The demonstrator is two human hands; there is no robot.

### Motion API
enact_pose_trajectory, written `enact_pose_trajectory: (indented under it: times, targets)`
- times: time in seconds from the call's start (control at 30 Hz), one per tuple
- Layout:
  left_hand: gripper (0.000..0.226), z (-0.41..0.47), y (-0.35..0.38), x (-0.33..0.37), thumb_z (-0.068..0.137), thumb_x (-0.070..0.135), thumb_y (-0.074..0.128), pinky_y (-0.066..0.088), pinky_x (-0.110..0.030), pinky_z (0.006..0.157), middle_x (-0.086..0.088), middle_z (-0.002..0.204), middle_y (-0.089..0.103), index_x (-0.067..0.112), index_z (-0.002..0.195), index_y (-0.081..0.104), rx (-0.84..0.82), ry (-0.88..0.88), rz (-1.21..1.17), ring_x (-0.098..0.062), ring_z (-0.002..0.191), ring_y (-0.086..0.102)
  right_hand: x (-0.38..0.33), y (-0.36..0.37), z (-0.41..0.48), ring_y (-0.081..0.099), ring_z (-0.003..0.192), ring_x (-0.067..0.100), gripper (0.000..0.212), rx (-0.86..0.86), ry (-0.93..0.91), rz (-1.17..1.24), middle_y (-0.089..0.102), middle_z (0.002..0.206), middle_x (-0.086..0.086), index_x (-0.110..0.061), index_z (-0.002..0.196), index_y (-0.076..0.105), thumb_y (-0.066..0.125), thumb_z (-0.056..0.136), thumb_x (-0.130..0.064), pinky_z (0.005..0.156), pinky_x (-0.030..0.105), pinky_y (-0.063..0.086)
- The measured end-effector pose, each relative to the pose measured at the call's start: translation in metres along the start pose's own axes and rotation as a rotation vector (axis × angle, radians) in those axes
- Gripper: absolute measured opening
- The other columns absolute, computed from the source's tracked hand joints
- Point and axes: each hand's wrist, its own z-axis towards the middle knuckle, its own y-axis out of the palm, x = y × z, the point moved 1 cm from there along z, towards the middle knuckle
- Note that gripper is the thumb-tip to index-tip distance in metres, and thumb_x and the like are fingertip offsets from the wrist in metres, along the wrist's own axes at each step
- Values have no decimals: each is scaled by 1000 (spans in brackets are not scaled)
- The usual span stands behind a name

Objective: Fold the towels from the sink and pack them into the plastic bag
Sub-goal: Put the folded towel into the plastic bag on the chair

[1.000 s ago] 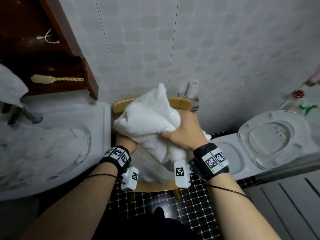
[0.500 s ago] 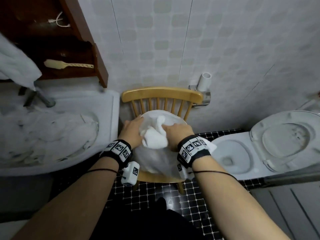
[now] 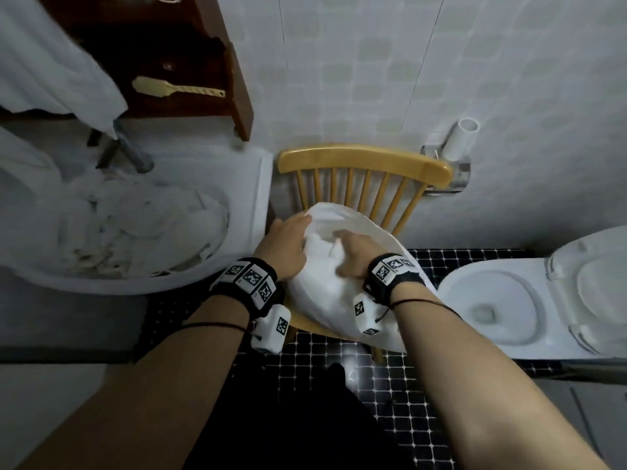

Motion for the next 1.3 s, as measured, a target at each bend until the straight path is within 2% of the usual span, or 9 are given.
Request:
enact_pose_trajectory:
  times: [0.13,0.23,0.4,0.67,0.8,0.93,1.1,1.2,1.3]
  targets:
    - [73,5,1,-11,91,-8,49,27,-46,125,-7,170,30,9,161,37,-4,-5,-4,-39,148,35,31,26,9,48,139,45,115,23,198,-204,45,153,25,-25,163,3,78,77,-33,111,55,44]
    - [67,10,1,-16,94,-4,52,24,-45,126,-9,169,34,10,159,41,-7,1,-33,-34,151,33,47,40,11,53,137,40,90,29,250,-216,52,151,22,-13,161,26,74,86,-24,113,49,45]
    - [70,16,5,-18,87,-10,52,27,-40,126,-11,163,43,10,154,50,-13,-11,-87,-30,150,39,43,26,39,64,121,27,74,-97,54,-8,67,134,5,-25,149,55,69,77,-15,94,30,50]
    - [69,29,3,-18,87,-10,55,39,-50,119,-7,159,48,14,152,53,72,-13,-86,-30,145,46,20,40,26,48,131,45,39,307,218,-398,47,145,21,-12,137,59,48,100,-10,101,54,45]
    - [66,32,4,-22,90,-7,54,39,-48,119,-2,160,47,18,151,53,97,-47,-37,-27,145,44,26,64,29,35,136,59,67,-68,485,-96,21,154,23,-35,151,24,60,95,-27,104,74,41]
    - [63,32,6,-20,93,-6,54,41,-48,115,2,157,50,22,149,55,86,-47,20,-25,142,46,55,91,43,22,150,53,108,-167,426,234,8,167,26,-38,167,10,81,86,-31,122,59,28]
    - [59,35,14,-23,94,2,61,45,-50,110,1,154,54,26,149,56,44,-34,87,-26,136,49,72,83,53,31,150,47,117,-336,472,230,-28,165,9,-51,163,-2,75,79,-20,116,47,41]
    - [61,44,14,-30,93,4,61,43,-50,113,-3,157,51,21,151,54,64,-66,69,-29,138,48,62,56,58,46,139,41,84,-250,353,138,22,165,14,-32,156,37,73,80,-34,106,45,48]
    - [67,50,10,-40,90,10,67,42,-50,115,-8,158,48,19,154,50,97,-148,29,-32,141,47,48,22,45,64,108,28,34,69,215,79,68,123,7,-14,121,67,70,89,-26,92,35,52]
